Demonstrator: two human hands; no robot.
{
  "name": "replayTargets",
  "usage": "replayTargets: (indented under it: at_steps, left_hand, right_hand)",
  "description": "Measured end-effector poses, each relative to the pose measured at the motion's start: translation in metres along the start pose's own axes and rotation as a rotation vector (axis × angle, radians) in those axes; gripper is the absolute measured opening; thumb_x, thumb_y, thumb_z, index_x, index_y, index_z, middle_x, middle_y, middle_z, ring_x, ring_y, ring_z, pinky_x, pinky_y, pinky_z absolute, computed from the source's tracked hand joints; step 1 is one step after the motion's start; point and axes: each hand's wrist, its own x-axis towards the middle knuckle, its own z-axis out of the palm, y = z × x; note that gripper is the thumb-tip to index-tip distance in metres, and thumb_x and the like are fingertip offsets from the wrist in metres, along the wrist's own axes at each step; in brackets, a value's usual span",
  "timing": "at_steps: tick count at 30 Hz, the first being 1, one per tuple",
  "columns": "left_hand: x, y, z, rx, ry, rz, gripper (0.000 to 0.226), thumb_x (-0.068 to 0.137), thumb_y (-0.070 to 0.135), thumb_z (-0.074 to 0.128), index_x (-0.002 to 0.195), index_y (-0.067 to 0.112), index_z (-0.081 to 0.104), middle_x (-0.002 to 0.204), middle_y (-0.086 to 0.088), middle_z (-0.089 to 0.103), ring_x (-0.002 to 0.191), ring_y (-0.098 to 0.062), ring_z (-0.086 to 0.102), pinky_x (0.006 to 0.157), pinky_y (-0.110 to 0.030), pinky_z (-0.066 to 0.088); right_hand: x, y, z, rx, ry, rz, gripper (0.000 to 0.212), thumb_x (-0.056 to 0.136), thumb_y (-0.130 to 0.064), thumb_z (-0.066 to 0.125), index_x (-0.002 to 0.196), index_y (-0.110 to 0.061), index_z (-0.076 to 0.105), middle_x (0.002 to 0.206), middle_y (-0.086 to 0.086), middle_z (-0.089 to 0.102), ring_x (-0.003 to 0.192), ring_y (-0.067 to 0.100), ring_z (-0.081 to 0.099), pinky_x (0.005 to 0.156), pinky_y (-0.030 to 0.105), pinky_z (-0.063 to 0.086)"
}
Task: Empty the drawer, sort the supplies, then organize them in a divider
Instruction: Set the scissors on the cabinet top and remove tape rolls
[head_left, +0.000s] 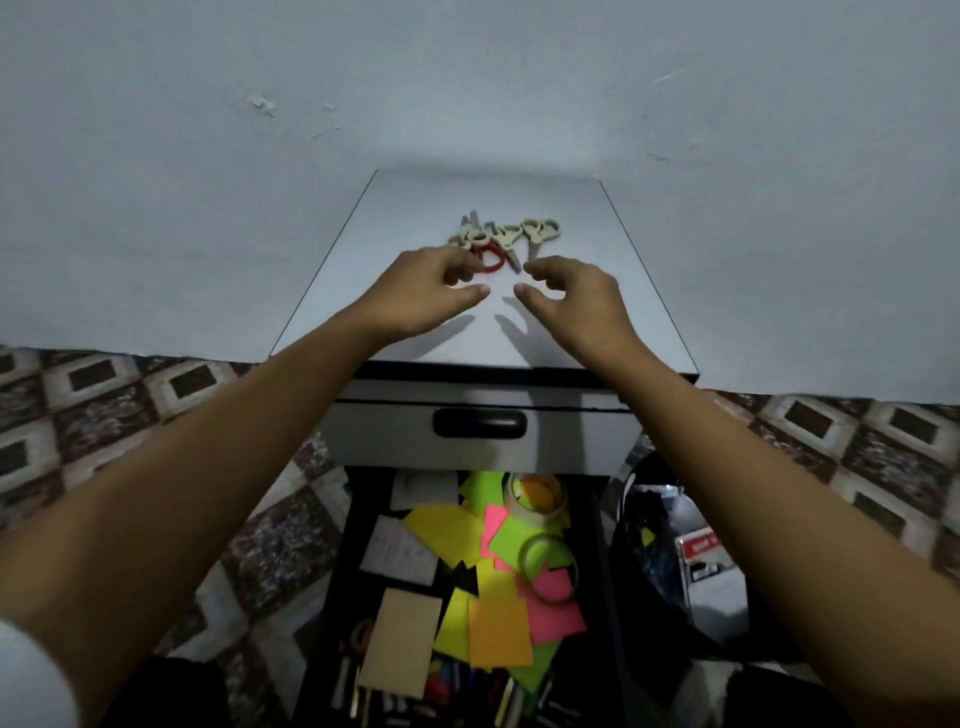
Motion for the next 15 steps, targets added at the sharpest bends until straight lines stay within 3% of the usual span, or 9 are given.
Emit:
replayTargets:
  at_steps: [9,12,15]
  left_hand:
    - [-0.104,-0.010,0.037,-0.077,0.133,0.122,0.027,0.088,0.018,0.064,0.112,0.008,0.065,0.104,-0.006,0.065,0.093,-0.013,0.061,0.080,-0.014,0.045]
    - [-0.135,-0.023,0.060,-0.115,0.133,0.051,0.022,0.088,0.014,0.063,0.109,0.007,0.066,0.098,-0.001,0.062,0.087,-0.008,0.057,0.071,-0.003,0.039]
    - [-0.159,-0.040,0.089,-0.111,0.045,-0.018,0.023,0.088,0.012,0.062,0.109,0.003,0.066,0.095,-0.003,0.060,0.087,-0.011,0.055,0.069,-0.004,0.037]
  right_hand:
    - [-0.104,0.004,0.016,0.014,-0.048,-0.077,0.035,0.088,-0.021,0.063,0.121,-0.009,0.062,0.122,0.009,0.062,0.115,0.019,0.055,0.095,0.023,0.040]
    - [-0.136,0.018,0.035,0.011,-0.128,-0.042,0.035,0.088,-0.019,0.063,0.121,-0.008,0.061,0.121,0.011,0.061,0.115,0.022,0.054,0.095,0.027,0.041]
    - [-0.167,0.041,0.058,-0.003,-0.192,0.003,0.035,0.088,-0.019,0.064,0.121,-0.006,0.062,0.121,0.012,0.062,0.113,0.025,0.056,0.095,0.027,0.040]
